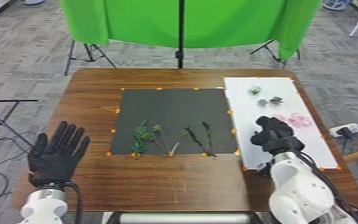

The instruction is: Arrange flowers

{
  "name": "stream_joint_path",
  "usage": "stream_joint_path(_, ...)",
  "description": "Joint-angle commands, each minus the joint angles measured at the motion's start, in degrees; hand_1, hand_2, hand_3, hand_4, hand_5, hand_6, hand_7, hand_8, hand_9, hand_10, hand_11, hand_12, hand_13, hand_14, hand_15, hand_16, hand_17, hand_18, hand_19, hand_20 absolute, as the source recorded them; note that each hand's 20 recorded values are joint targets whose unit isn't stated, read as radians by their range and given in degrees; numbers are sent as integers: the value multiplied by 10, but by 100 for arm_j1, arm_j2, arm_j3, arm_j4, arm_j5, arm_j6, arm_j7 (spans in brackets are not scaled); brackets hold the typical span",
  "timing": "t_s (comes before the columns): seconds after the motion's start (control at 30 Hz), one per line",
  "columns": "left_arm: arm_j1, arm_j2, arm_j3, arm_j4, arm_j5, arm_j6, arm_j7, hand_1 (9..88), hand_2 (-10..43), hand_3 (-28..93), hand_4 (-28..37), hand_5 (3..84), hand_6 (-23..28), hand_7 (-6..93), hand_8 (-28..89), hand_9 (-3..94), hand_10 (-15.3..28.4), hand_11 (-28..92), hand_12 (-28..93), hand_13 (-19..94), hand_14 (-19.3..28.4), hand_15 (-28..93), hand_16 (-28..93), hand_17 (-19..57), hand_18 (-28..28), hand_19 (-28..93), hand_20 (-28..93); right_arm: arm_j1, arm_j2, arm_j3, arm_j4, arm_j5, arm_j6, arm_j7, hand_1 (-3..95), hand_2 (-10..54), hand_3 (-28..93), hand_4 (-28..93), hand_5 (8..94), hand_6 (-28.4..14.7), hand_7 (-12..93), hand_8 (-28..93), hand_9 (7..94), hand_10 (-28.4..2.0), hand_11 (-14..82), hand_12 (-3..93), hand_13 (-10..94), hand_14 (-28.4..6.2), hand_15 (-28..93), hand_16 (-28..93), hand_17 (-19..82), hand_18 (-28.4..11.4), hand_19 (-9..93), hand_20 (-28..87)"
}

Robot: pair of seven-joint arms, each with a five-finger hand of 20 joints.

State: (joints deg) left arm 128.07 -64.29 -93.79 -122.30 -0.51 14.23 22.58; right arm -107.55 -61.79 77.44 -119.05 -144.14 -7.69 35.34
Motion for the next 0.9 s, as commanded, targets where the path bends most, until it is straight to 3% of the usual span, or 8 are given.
stream_joint_path(0.03, 50, -28, 31, 49, -46, 34, -6, 254, 200, 747, -283, 468, 99, 113, -98, 395, 147, 217, 80, 290, 155, 361, -87, -82, 137, 370, 116, 148, -92, -282, 702, -429, 603, -11, 437, -95, 897, -283, 436, -54, 210, -156, 371, -179, 165, 137, 387, -177, 651, 111, 307, -259, 932, 533)
stream_joint_path(0.13, 27, -25, -9, 49, -75, 41, 25, 254, 200, 747, -283, 468, 99, 113, -98, 394, 148, 218, 80, 290, 156, 362, -86, -82, 137, 370, 116, 193, -88, -409, 1008, -483, 1107, -45, 468, -95, 900, -283, 488, -47, 240, -171, 455, -176, 246, 157, 423, -170, 711, 134, 320, -251, 932, 541)
stream_joint_path(0.23, 27, 5, -47, 40, -73, 38, 69, 254, 200, 747, -283, 469, 100, 114, -98, 395, 148, 218, 80, 291, 156, 362, -87, -82, 138, 371, 116, 140, -110, -421, 1107, -581, 1190, -116, 512, -95, 848, -283, 582, -29, 294, -188, 560, -159, 378, 199, 487, -155, 722, 232, 333, -241, 932, 551)
stream_joint_path(0.3, 63, -5, -76, 16, -72, 32, 96, 254, 200, 748, -283, 470, 100, 114, -98, 395, 148, 218, 80, 291, 156, 362, -87, -82, 138, 371, 116, 135, -129, -436, 1123, -572, 1194, -129, 562, -95, 771, -283, 630, -18, 365, -122, 638, -132, 355, 335, 538, -140, 715, 316, 340, -239, 932, 553)
stream_joint_path(0.37, 53, -12, -82, 21, -65, 28, 90, 254, 200, 748, -283, 471, 100, 114, -98, 396, 149, 218, 81, 291, 156, 364, -87, -82, 137, 371, 116, 124, -128, -444, 1094, -569, 1200, -125, 591, -95, 741, -283, 671, -19, 477, -44, 700, -127, 387, 414, 593, -133, 723, 362, 348, -238, 932, 551)
stream_joint_path(0.63, 43, -27, -79, 27, -71, 16, 99, 254, 199, 748, -283, 471, 100, 114, -98, 398, 149, 219, 80, 292, 156, 363, -88, -81, 137, 370, 116, 287, -19, -495, 708, -366, 1150, -238, 607, -95, 740, -283, 737, -1, 565, 35, 797, -129, 357, 473, 658, -129, 725, 393, 355, -241, 932, 546)
stream_joint_path(0.73, 86, -9, -111, 12, -71, 22, 121, 254, 199, 748, -283, 471, 101, 113, -98, 397, 149, 219, 80, 292, 156, 363, -88, -81, 137, 370, 116, 360, 4, -573, 427, -97, 1479, -402, 601, -95, 754, -283, 738, 0, 565, 42, 802, -130, 344, 487, 660, -130, 721, 399, 356, -243, 932, 545)
stream_joint_path(0.9, 84, -1, -163, 18, -64, 73, 174, 254, 199, 748, -283, 471, 100, 114, -98, 398, 148, 219, 79, 292, 156, 362, -88, -81, 137, 370, 116, 1323, -170, -1302, 349, -11, 1605, -767, 597, -95, 764, -283, 737, 1, 565, 47, 803, -129, 341, 489, 661, -130, 720, 397, 357, -244, 932, 544)
